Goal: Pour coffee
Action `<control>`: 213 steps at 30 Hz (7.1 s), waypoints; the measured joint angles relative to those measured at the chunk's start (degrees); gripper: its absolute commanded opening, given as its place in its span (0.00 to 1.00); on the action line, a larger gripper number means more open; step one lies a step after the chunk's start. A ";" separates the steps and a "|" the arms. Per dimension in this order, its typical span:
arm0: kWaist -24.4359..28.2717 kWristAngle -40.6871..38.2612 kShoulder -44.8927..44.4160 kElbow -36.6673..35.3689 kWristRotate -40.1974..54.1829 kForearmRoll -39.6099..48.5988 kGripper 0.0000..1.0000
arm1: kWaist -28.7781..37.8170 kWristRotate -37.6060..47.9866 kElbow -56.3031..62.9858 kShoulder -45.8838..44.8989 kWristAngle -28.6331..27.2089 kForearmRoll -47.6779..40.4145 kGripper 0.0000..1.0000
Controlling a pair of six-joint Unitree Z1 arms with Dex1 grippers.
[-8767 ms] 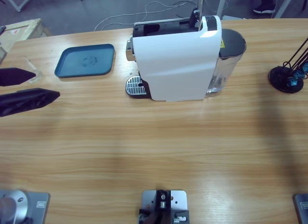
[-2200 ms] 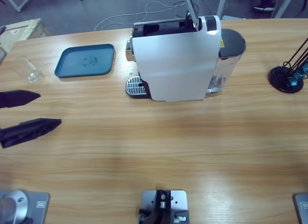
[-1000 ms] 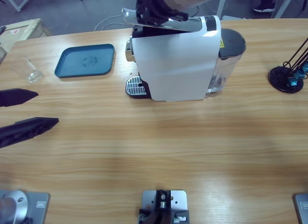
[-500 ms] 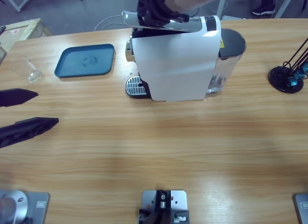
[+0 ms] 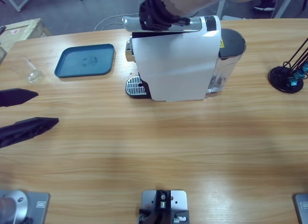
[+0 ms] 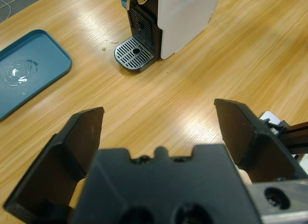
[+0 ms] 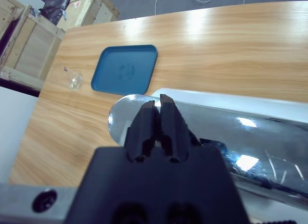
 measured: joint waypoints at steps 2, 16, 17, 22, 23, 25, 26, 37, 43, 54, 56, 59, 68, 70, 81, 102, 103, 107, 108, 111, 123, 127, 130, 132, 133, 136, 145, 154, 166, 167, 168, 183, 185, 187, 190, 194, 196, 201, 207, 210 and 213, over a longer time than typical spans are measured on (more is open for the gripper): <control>0.00 0.00 0.00 0.00 0.00 0.00 0.99 | 0.05 -0.03 -0.03 0.81 0.09 0.45 0.00; 4.69 3.27 -0.59 0.01 -1.72 0.00 0.99 | 2.61 -18.26 -2.39 -3.28 -6.88 10.05 1.00; 7.35 4.48 -1.19 0.01 -1.82 0.00 1.00 | 3.20 -19.81 -2.39 -4.91 -7.94 11.67 1.00; 28.96 7.00 -3.83 -0.05 -1.91 0.01 1.00 | 3.69 -24.88 -1.27 -17.17 -11.37 17.75 1.00; 33.26 7.07 -3.82 -0.09 -1.64 0.00 1.00 | 3.72 -25.09 0.24 -19.76 -12.01 18.83 1.00; 40.25 7.11 -3.43 -0.14 -0.50 -0.03 1.00 | 3.73 -25.13 4.15 -24.44 -13.30 21.05 1.00; 42.92 7.12 -2.85 -0.20 0.19 -0.05 1.00 | 3.73 -25.13 6.15 -26.54 -13.70 22.15 1.00; 59.07 9.23 13.03 -4.04 4.32 -0.15 1.00 | 3.77 -23.13 21.19 -47.62 -18.33 37.55 1.00; 59.75 11.48 22.11 -2.88 9.87 -7.79 1.00 | 3.77 -22.76 22.98 -50.95 -21.19 41.55 1.00; 60.16 9.46 35.15 1.14 10.56 -26.71 1.00 | 3.77 -22.62 22.93 -49.95 -21.46 43.15 1.00; 60.68 9.46 37.65 1.21 10.56 -29.82 1.00 | 3.77 -22.53 22.93 -49.44 -21.46 43.16 1.00; 61.07 9.46 41.41 1.28 10.56 -34.94 1.00 | 3.77 -22.51 22.94 -48.47 -21.46 43.16 1.00; 61.44 9.37 49.08 1.41 10.67 -45.58 1.00 | 3.77 -22.03 22.94 -45.08 -21.46 43.16 1.00; 61.45 9.35 50.37 1.41 10.67 -46.14 1.00 | 3.77 -21.91 22.94 -44.58 -21.46 43.16 1.00; 61.46 9.35 55.26 1.41 10.67 -51.16 0.99 | 3.77 -21.68 22.94 -42.60 -21.46 43.15 1.00; 61.78 6.44 58.39 1.85 13.51 -58.31 0.00 | 3.77 -21.61 22.70 -41.01 -21.35 43.15 1.00; 61.84 6.22 58.39 2.00 13.53 -58.49 0.00 | 3.77 -21.61 22.70 -41.00 -21.35 43.15 1.00; 61.94 4.25 57.20 4.77 14.15 -60.57 0.00 | 3.77 -21.61 22.68 -41.00 -21.35 43.02 1.00; 61.84 3.18 56.12 6.24 14.55 -60.93 0.00 | 3.77 -21.61 22.59 -41.00 -21.36 43.02 1.00; 59.85 -1.23 51.40 10.35 15.88 -61.08 0.00 | 3.77 -21.63 21.38 -41.01 -21.71 43.37 1.00; 37.63 -19.16 33.23 6.57 29.54 -31.68 0.00 | 3.77 -21.77 21.35 -48.84 -24.04 48.64 1.00; 37.48 -27.72 38.00 4.18 42.47 -31.55 0.00 | 3.77 -21.77 23.20 -51.03 -24.04 48.65 1.00; 37.48 -33.48 43.85 0.30 49.85 -31.54 0.00 | 3.77 -21.76 23.56 -51.90 -24.03 48.65 1.00; 37.47 -37.30 47.05 -2.47 53.12 -31.56 0.00 | 3.77 -21.76 23.58 -52.13 -24.04 48.65 1.00; 37.47 -39.07 48.17 -3.52 54.06 -31.66 0.00 | 3.77 -21.76 23.59 -52.13 -24.03 48.65 1.00; 37.46 -43.57 50.41 -5.78 54.99 -32.06 0.00 | 3.77 -21.62 24.06 -52.13 -24.04 48.65 1.00; 37.16 -49.63 53.69 -7.89 55.03 -32.71 0.00 | 3.77 -21.36 25.84 -52.13 -24.03 48.56 1.00; 33.98 -49.45 56.72 -11.38 55.03 -32.82 0.00 | 3.77 -21.36 25.90 -52.13 -24.03 48.49 1.00; 31.95 -42.95 57.13 -13.53 54.82 -31.18 0.93 | 3.77 -21.36 25.90 -52.13 -24.03 48.41 1.00; 31.50 -41.85 57.19 -13.83 54.74 -31.17 0.96 | 3.77 -21.36 25.90 -52.13 -24.03 48.41 1.00; 30.99 -40.84 57.21 -14.06 54.70 -31.17 0.98 | 3.77 -21.36 25.90 -52.13 -24.03 48.41 1.00; 32.85 -47.97 57.41 -13.10 53.72 -31.12 0.98 | 3.77 -21.36 26.12 -52.13 -24.03 47.51 1.00; 34.09 -48.67 56.50 -12.59 53.58 -31.12 0.98 | 3.77 -21.36 26.12 -52.13 -24.03 47.34 1.00; 35.24 -49.16 54.86 -11.93 53.54 -31.13 0.98 | 3.77 -21.36 26.12 -52.12 -24.03 47.05 1.00; 36.83 -49.87 51.95 -10.33 52.23 -31.13 0.98 | 3.77 -21.36 25.85 -52.11 -24.03 46.66 0.94; 40.90 -52.20 46.00 -6.89 49.03 -31.14 0.98 | 2.78 -21.42 20.06 -50.24 -23.95 46.63 0.65; 41.49 -51.39 42.28 -4.53 47.92 -31.02 0.98 | -1.19 -21.51 13.41 -47.30 -20.95 46.69 0.51; 36.95 -37.90 30.15 -1.39 38.58 -26.27 1.00 | -12.26 -26.04 -8.32 -33.52 -13.11 53.19 0.00; 30.23 -24.69 19.47 -1.16 22.14 -17.65 1.00 | -14.69 -31.30 -28.78 -15.55 -9.23 55.97 0.00; 29.52 -23.90 17.82 -0.92 20.92 -15.55 1.00 | -15.63 -31.37 -33.78 -8.82 -4.43 56.57 0.00; 29.44 -23.80 17.07 -0.32 20.55 -15.05 1.00 | -16.12 -31.74 -37.15 -4.11 -0.26 57.06 0.00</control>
